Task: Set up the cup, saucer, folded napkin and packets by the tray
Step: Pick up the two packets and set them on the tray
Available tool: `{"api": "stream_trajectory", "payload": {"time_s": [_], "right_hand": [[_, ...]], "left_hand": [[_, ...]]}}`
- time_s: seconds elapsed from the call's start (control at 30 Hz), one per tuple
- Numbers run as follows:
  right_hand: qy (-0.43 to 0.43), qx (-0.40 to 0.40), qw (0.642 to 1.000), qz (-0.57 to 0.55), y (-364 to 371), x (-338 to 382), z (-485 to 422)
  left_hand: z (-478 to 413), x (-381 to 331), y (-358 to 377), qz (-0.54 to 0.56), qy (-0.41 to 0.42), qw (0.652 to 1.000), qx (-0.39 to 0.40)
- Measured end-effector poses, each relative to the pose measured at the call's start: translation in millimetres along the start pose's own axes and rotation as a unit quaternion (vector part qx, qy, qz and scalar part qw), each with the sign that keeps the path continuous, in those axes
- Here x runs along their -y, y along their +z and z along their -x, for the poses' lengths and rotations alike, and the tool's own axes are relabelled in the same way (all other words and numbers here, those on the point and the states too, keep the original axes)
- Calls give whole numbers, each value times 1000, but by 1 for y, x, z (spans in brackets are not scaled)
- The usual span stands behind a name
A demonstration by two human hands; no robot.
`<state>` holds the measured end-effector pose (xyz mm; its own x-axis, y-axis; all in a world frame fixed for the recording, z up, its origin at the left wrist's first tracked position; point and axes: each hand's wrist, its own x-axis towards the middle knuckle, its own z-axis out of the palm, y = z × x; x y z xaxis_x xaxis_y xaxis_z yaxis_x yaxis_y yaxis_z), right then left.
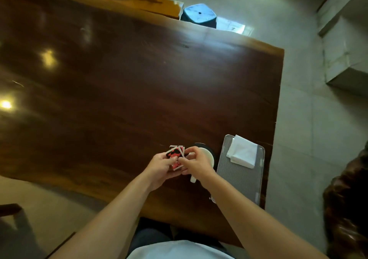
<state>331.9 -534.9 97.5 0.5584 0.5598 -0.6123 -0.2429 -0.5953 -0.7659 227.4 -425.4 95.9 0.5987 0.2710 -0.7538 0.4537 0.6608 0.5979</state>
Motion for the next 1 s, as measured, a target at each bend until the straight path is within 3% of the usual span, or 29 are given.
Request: {"api": "stream_trajectory", "payload": {"time_s": [0.07, 0.37, 0.57, 0.67, 0.83, 1.0], "right_hand": [[7, 12, 997, -70, -15, -5, 16], [-3, 0, 994, -107, -70, -35, 71], [11, -75, 991, -113, -98, -63, 97], [19, -120, 984, -130, -114, -77, 106], [37, -164, 974, -150, -142, -103, 120], [69, -158, 957, -231, -149, -124, 125]], "left_hand": [[7, 5, 10, -32, 2, 999, 20], [30, 32, 67, -196, 85, 977, 0], [28, 50, 117, -297, 125, 945, 57], [23, 58, 136, -280, 88, 947, 132], [22, 67, 157, -192, -8, 963, 190], [14, 82, 177, -219, 20, 971, 89]]}}
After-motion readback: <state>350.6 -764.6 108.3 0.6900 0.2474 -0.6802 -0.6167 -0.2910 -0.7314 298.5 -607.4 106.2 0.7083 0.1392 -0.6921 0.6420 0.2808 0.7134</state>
